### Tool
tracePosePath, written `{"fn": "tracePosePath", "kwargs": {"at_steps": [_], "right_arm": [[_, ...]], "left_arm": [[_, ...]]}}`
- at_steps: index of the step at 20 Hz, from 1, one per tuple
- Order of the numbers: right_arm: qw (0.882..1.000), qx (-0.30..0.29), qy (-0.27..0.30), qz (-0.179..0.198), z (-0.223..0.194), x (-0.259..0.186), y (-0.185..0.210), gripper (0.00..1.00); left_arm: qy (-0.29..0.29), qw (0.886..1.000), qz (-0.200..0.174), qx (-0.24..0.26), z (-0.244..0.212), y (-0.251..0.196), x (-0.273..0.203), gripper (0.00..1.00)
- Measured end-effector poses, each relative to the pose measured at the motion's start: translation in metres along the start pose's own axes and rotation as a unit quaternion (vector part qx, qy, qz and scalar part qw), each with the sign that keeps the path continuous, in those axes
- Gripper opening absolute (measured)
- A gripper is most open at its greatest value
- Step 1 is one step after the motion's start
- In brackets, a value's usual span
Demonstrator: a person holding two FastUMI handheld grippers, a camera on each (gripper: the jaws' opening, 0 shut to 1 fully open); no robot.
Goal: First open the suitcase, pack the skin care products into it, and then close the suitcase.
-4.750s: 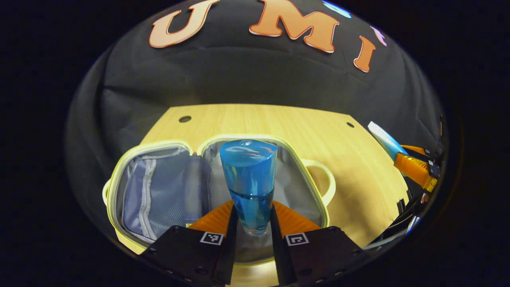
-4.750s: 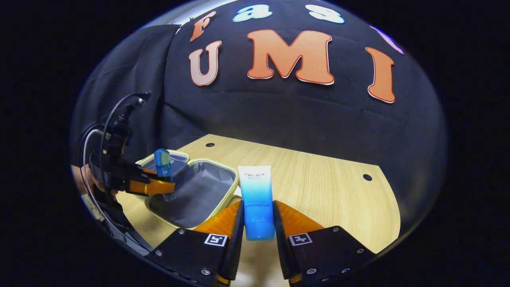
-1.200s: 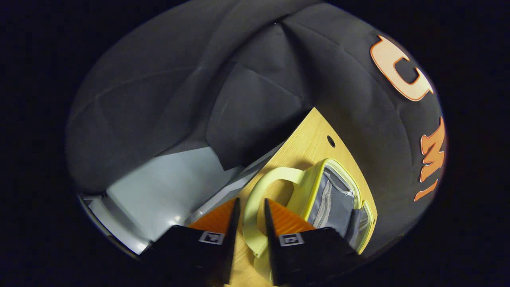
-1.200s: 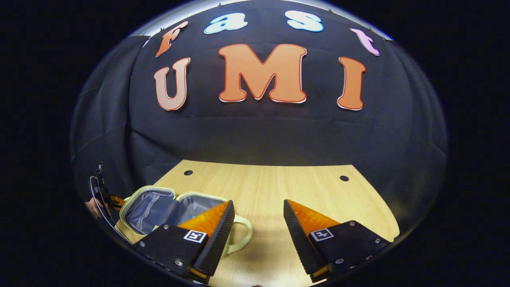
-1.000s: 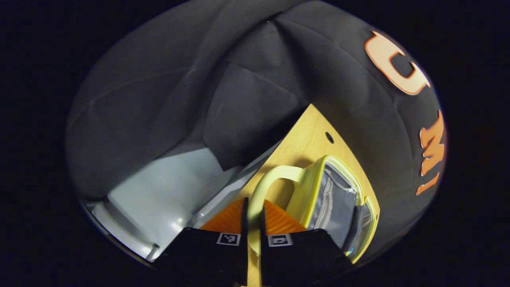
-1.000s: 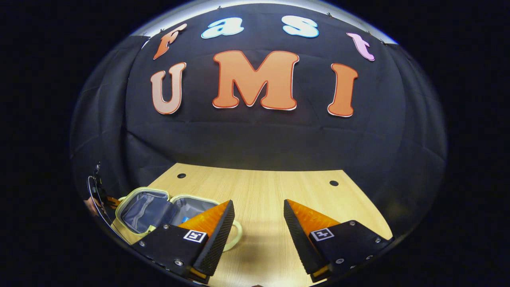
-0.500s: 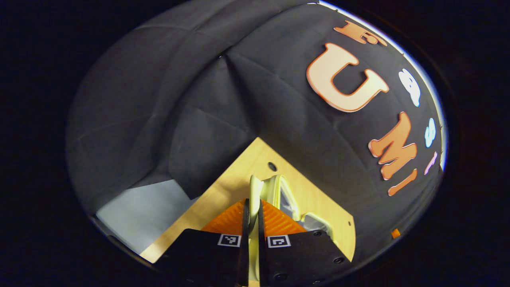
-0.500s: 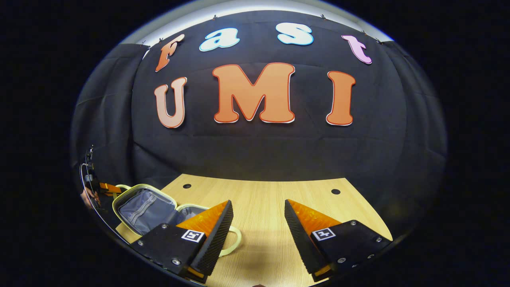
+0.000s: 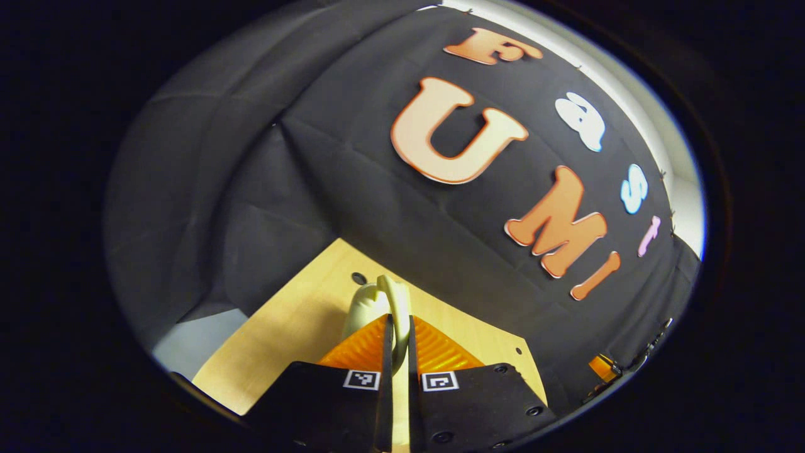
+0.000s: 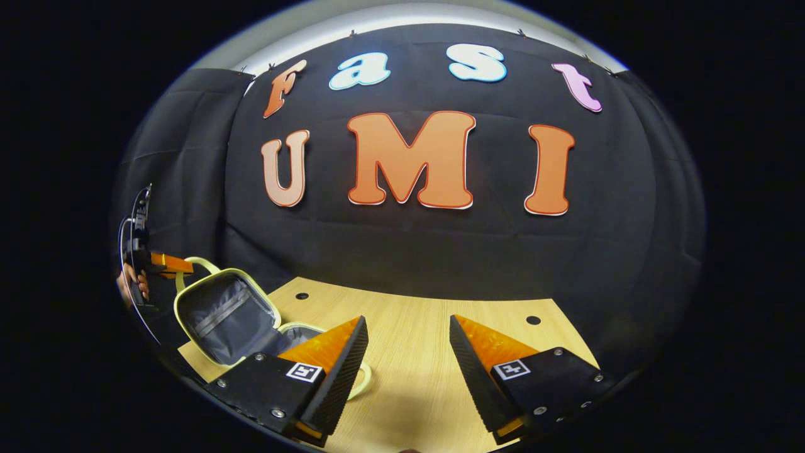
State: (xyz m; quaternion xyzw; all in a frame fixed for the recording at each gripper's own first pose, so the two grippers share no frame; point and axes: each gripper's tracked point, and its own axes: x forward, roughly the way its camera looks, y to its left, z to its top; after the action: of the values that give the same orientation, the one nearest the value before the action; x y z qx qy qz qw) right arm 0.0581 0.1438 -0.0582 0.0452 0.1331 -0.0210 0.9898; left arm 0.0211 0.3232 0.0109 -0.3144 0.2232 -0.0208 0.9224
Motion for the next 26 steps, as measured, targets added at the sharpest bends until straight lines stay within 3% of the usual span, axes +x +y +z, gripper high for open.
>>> {"fn": "tracePosePath", "kwargs": {"at_steps": [9,18,23,26], "right_arm": [[1.0,-0.002,0.009,0.01,-0.013,-0.006,-0.032,0.84],[1.0,-0.022,0.01,-0.014,-0.024,-0.018,-0.068,0.86],[1.0,-0.019,0.009,-0.023,-0.026,-0.024,-0.082,0.86],[0.999,-0.02,0.011,-0.028,-0.028,-0.029,-0.092,0.86]], "left_arm": [[0.025,0.996,-0.073,0.041,-0.047,-0.124,0.011,0.1],[0.091,0.985,-0.14,0.041,-0.144,-0.215,0.039,0.1],[0.144,0.977,-0.151,0.053,-0.204,-0.239,0.056,0.1],[0.162,0.975,-0.132,0.08,-0.237,-0.251,0.07,0.11]]}}
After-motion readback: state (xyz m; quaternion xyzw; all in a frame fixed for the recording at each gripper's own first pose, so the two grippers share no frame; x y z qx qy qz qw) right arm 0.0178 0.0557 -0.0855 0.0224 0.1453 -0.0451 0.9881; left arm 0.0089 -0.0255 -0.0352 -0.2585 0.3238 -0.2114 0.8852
